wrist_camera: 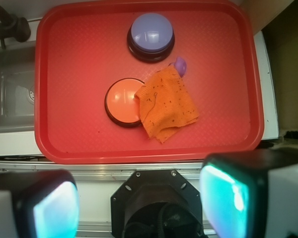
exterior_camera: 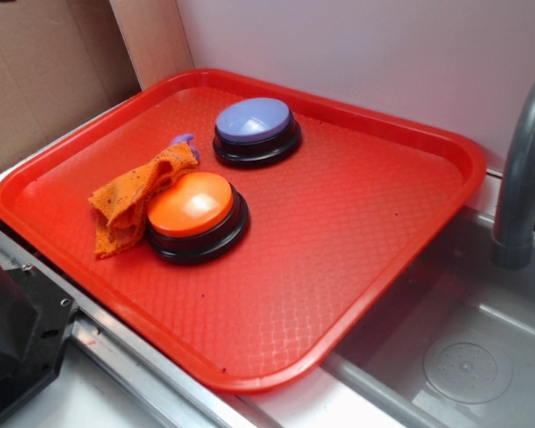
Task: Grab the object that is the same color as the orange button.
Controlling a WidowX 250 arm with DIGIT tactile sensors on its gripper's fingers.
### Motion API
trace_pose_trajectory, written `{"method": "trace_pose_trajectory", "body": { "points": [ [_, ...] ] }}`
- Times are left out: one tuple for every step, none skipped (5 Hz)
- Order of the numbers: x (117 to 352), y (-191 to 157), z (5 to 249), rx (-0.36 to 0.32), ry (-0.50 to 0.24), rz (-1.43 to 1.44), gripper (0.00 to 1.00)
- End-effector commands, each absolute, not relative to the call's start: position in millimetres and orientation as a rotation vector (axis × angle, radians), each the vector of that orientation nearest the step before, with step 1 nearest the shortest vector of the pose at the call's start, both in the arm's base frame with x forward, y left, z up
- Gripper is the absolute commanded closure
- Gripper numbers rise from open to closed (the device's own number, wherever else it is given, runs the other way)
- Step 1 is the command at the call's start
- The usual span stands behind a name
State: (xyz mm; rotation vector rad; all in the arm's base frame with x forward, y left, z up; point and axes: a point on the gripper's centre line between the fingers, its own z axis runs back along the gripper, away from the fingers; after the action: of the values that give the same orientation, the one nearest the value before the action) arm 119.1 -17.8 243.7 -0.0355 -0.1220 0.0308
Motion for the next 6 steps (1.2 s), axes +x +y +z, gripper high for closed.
{"method": "trace_pose_trajectory", "body": {
  "points": [
    [119.1,-17.8,243.7,-0.035,-0.122,0.031,0.0],
    [124.3,-13.6,236.3,-0.045,-0.141,0.071,0.0],
    [136.8,-1.6,213.9,-0.067,-0.157,0.217,0.0],
    [144.9,10.2,187.3,-0.063,-0.19,0.358,0.0],
    [151.6,23.6,150.7,-0.033,-0.197,0.555,0.0],
    [155.7,41.2,119.1,-0.015,-0.243,0.792,0.0]
  ]
}}
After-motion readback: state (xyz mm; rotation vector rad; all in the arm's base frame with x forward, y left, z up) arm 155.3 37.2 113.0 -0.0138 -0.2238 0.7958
